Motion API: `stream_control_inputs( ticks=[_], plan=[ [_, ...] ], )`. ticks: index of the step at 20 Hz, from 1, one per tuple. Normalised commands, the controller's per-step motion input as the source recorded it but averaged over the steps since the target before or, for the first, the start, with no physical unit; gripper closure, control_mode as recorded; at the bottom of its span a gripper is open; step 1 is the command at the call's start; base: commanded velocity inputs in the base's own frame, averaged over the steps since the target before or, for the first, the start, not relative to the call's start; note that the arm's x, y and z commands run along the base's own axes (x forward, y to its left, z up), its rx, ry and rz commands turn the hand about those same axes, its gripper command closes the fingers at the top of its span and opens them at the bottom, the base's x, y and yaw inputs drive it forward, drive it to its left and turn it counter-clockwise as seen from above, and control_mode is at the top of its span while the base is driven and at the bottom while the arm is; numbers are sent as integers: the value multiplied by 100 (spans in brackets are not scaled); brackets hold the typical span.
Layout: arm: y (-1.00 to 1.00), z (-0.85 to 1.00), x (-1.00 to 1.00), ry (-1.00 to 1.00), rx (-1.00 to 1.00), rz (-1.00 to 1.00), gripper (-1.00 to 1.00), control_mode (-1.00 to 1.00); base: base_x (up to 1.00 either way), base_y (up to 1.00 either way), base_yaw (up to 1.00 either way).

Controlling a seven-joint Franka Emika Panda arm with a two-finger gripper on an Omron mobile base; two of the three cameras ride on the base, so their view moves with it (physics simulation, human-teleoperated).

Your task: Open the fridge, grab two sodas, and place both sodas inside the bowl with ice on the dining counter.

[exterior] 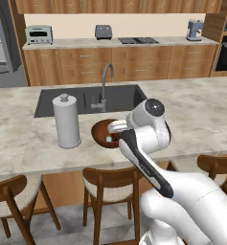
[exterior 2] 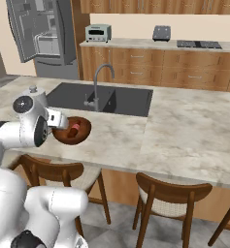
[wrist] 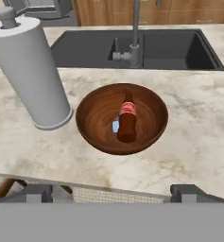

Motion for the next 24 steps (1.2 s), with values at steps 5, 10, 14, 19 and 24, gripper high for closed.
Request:
stream_control_inputs(
  ticks=[5, 10, 14, 19, 24],
  plan=[
    [0, 43, -100, -8, 7, 1, -100, -100, 0, 0, 0],
    [-1, 43, -98, -7, 2, 0, -100, -100, 0, 0, 0],
    [-2, 5, -88, -5, 0, -2, -100, -100, 0, 0, 0],
    [-44, 10, -78, -12, 0, 0, -100, -100, 0, 0, 0],
    [-73, 0, -76, -8, 3, 0, -100, -100, 0, 0, 0]
  ],
)
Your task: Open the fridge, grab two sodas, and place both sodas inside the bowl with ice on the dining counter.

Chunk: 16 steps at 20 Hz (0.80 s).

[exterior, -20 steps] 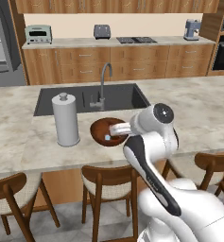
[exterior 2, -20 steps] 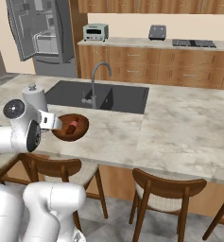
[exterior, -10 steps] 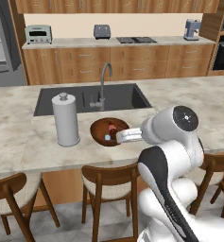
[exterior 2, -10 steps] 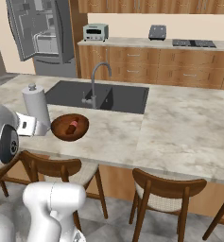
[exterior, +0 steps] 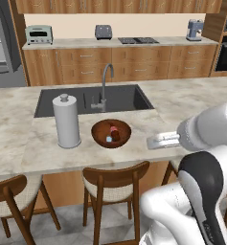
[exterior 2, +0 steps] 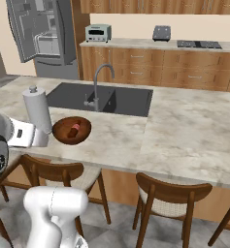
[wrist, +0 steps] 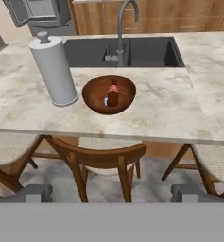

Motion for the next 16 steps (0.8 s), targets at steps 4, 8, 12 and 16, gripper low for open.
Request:
stream_control_inputs(
  ticks=[4, 8, 12, 16],
  plan=[
    [-67, -3, -79, -10, 3, 2, -100, -100, 0, 0, 0],
    [-7, -9, -48, -3, 0, 3, -100, 100, -50, 6, 3],
    [0, 0, 0, 0, 0, 0, -100, 100, -77, 77, 1],
    [0, 0, 0, 0, 0, 0, -100, 100, -49, 100, -2]
  ],
)
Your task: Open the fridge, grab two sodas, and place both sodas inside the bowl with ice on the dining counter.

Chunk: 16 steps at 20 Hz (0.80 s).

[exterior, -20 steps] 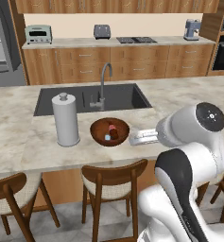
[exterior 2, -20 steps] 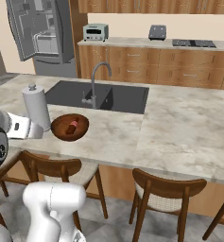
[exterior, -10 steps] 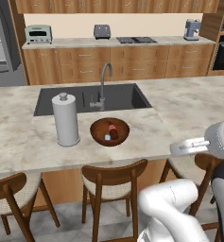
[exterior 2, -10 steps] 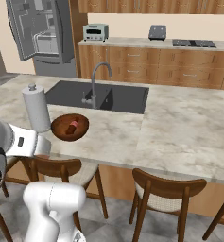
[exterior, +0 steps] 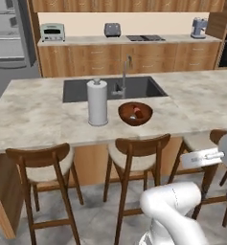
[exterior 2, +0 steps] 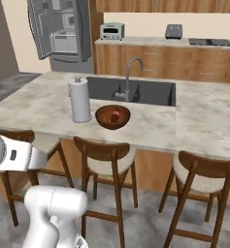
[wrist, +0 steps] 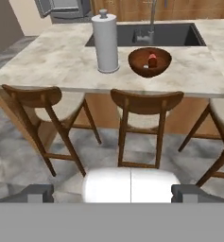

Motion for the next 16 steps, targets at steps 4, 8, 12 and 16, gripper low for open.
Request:
stream_control_inputs(
  ticks=[4, 8, 12, 16],
  plan=[
    [0, 0, 0, 0, 0, 0, -100, 100, -25, 100, -3],
    [0, 0, 0, 0, 0, 0, -100, 100, -5, 100, 0],
    [0, 0, 0, 0, 0, 0, -100, 100, 0, 100, 0],
    [0, 0, 0, 0, 0, 0, -100, 100, 0, 100, -2]
  ],
)
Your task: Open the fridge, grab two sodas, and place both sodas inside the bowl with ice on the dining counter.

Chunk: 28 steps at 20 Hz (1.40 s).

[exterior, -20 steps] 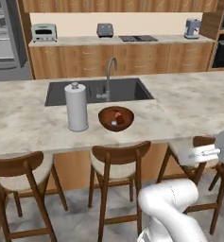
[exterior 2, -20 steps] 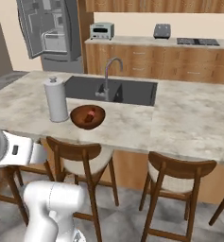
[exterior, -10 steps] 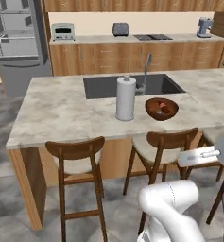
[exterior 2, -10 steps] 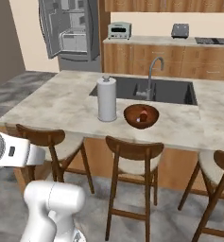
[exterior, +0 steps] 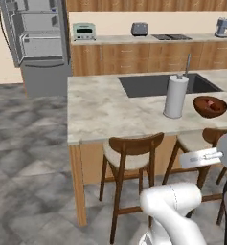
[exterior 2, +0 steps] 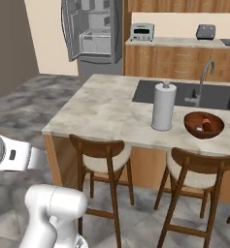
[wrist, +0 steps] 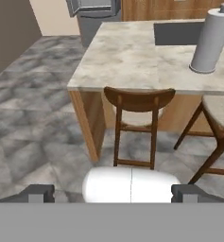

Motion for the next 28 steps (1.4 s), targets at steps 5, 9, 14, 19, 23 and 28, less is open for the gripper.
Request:
stream_control_inputs(
  ticks=[5, 9, 14, 19, 23, 28],
  plan=[
    [0, 0, 0, 0, 0, 0, -100, 100, 9, 100, -6],
    [0, 0, 0, 0, 0, 0, -100, 100, 26, 100, -10],
    [0, 0, 0, 0, 0, 0, -100, 100, 47, 100, -16],
    [0, 0, 0, 0, 0, 0, -100, 100, 68, 100, -22],
    [0, 0, 0, 0, 0, 0, -100, 100, 83, 100, -23],
    [0, 0, 0, 0, 0, 0, -100, 100, 88, 100, -24]
  ],
)
